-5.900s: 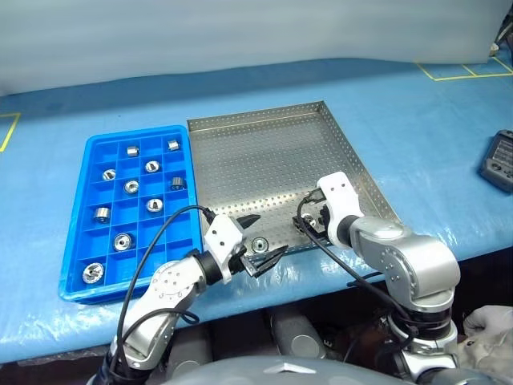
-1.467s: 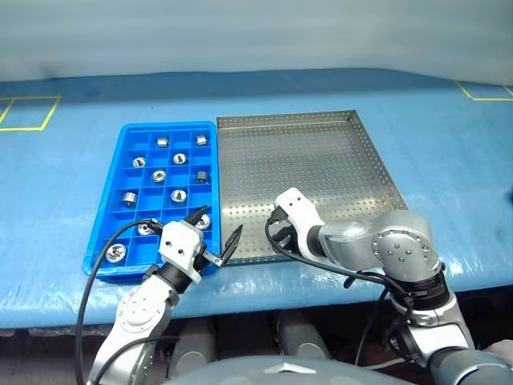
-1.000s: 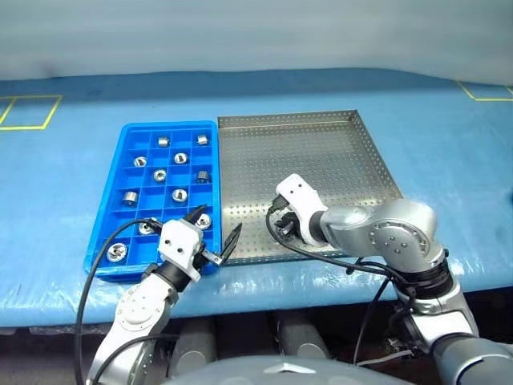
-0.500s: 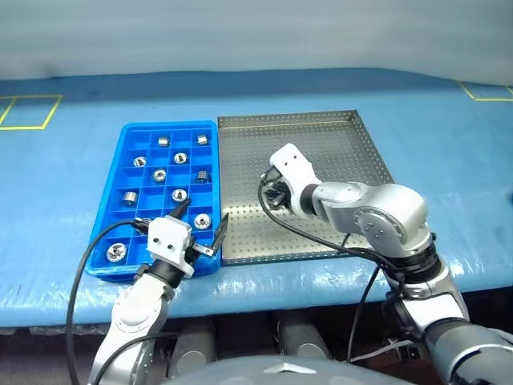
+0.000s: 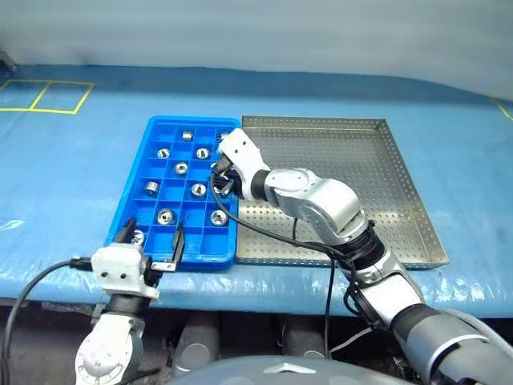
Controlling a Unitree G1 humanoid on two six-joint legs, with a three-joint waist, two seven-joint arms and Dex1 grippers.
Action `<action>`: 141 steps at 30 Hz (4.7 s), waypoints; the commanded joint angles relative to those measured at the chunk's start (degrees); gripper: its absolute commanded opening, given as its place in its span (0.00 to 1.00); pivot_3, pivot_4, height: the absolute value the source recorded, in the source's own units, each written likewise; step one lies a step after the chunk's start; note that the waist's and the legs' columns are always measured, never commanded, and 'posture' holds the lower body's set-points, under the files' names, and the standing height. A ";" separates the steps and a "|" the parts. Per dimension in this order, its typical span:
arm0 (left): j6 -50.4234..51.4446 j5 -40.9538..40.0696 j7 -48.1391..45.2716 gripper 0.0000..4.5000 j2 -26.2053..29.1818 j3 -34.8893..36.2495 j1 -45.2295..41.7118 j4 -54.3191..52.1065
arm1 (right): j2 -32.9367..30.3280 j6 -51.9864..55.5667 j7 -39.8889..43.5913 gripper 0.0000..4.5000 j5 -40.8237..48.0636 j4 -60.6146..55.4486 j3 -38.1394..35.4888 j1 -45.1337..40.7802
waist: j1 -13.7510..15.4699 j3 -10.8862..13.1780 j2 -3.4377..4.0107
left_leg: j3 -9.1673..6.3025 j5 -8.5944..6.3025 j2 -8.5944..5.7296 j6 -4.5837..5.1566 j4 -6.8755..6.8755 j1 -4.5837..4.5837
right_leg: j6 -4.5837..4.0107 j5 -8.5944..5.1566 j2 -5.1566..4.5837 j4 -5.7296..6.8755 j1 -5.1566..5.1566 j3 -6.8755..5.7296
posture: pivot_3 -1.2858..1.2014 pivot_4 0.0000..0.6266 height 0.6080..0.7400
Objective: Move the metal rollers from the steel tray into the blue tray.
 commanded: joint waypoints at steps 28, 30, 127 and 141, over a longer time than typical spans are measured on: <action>-4.52 -3.43 -4.90 1.00 1.25 -0.66 8.57 -2.79 | 7.81 3.92 6.83 0.62 -0.03 -6.96 2.09 11.13 | 2.49 0.08 -0.06 | 0.03 -0.01 0.05 -0.02 -0.15 -0.06 | -0.11 -0.10 0.01 -0.08 -0.20 -0.06 | 0.67 0.24 1.00; -3.76 -3.94 -5.37 1.00 1.92 -0.32 7.65 -2.80 | 8.29 4.04 6.60 0.76 0.38 -7.39 0.50 10.90 | 2.39 0.08 -0.07 | 0.03 -0.01 0.05 -0.02 -0.15 -0.05 | -0.11 -0.10 0.01 -0.08 -0.19 -0.06 | 0.66 0.24 1.00; 5.28 -11.37 -12.53 1.00 9.78 2.23 -5.37 0.61 | 2.38 -0.13 4.13 0.99 1.16 -17.51 -7.94 20.99 | -4.32 0.04 -0.08 | 0.08 0.00 0.06 -0.03 0.00 0.06 | -0.06 -0.03 0.01 0.12 -0.03 0.00 | 0.57 0.24 1.00; 5.40 -11.29 -12.44 1.00 9.87 2.28 -5.03 0.22 | 2.30 -0.29 4.65 0.99 1.23 -17.02 -7.66 20.34 | -4.17 0.04 -0.08 | 0.08 0.00 0.06 -0.03 0.00 0.06 | -0.06 -0.03 0.01 0.12 -0.02 -0.01 | 0.58 0.24 1.00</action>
